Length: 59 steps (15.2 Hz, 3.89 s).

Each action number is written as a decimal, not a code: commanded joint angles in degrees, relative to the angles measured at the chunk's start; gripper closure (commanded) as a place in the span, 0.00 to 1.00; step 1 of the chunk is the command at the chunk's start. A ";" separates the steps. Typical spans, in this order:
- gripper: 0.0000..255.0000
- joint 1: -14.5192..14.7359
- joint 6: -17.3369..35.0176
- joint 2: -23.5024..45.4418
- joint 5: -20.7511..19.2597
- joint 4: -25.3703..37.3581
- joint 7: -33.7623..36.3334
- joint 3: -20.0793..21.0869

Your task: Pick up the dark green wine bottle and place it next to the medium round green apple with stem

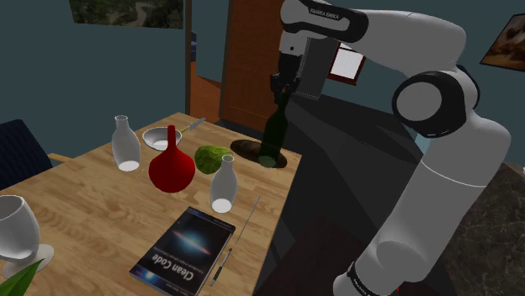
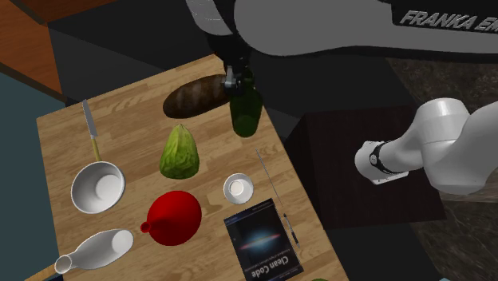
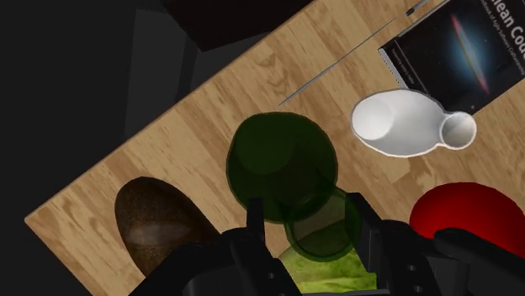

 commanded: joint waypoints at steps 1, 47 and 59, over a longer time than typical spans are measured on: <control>1.00 1.56 0.61 -1.81 -0.13 -2.27 2.76 1.20; 1.00 41.86 -10.62 31.92 -7.06 46.86 64.65 27.70; 1.00 37.31 6.49 21.08 -4.39 18.75 63.55 28.24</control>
